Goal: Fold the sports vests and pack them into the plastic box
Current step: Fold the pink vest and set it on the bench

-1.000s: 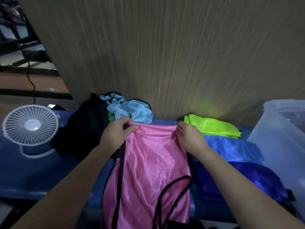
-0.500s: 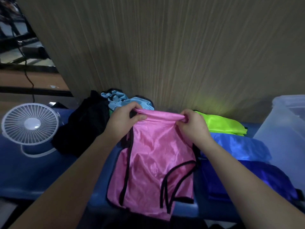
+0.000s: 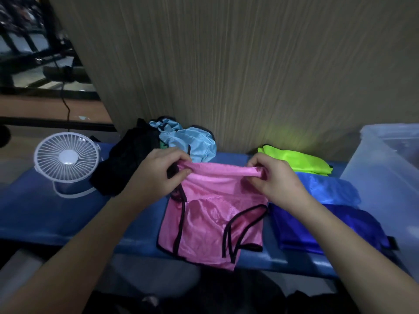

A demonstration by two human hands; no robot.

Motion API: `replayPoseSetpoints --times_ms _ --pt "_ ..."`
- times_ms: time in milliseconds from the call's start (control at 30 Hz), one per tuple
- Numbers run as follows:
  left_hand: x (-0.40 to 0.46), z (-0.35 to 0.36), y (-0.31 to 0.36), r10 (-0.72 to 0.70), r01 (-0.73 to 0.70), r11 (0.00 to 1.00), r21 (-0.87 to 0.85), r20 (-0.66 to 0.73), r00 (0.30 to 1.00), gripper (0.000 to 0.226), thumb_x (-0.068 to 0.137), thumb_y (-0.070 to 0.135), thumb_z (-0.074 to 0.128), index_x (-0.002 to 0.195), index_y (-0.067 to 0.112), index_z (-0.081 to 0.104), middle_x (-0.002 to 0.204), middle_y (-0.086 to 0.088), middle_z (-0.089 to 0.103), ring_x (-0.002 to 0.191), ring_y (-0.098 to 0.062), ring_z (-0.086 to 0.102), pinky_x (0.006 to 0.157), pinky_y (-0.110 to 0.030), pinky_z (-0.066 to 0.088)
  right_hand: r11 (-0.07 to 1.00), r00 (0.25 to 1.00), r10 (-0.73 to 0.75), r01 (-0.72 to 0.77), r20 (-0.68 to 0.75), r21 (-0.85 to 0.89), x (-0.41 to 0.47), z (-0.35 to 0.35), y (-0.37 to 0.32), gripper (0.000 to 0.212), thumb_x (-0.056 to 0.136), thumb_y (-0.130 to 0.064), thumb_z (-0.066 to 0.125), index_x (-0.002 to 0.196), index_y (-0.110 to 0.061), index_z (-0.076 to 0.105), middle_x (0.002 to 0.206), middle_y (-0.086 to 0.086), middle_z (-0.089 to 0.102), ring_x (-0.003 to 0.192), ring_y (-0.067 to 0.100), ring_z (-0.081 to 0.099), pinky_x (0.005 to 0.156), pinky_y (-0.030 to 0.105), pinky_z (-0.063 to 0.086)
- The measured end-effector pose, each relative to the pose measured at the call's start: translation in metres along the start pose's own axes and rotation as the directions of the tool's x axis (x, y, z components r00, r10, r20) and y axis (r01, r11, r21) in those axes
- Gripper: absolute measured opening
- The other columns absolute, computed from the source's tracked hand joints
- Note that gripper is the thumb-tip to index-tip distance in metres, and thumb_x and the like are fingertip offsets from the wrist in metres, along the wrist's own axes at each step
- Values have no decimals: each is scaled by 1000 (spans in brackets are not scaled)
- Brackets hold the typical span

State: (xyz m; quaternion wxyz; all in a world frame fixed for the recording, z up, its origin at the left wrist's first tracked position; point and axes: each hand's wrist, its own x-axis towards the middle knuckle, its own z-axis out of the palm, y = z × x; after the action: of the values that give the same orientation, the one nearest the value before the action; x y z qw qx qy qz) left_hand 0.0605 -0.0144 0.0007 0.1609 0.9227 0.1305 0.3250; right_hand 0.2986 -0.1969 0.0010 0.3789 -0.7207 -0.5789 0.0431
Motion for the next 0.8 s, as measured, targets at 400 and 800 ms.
replayPoseSetpoints --times_ms 400,800 --pt "-110 -1 47 286 -367 908 203 340 896 13 81 13 69 88 19 59 97 3 56 85 -20 55 78 -32 43 863 920 -290 370 265 -343 -115 9 -33 28 70 -17 60 94 -27 49 93 -7 62 82 20 64 64 31 53" --pt "-132 12 42 -5 -35 990 133 289 957 25 96 54 54 89 32 63 95 18 52 84 0 50 78 -27 44 849 854 -30 295 519 -437 -139 23 -13 57 78 -65 55 120 -27 51 137 -6 45 122 16 50 97 33 48"
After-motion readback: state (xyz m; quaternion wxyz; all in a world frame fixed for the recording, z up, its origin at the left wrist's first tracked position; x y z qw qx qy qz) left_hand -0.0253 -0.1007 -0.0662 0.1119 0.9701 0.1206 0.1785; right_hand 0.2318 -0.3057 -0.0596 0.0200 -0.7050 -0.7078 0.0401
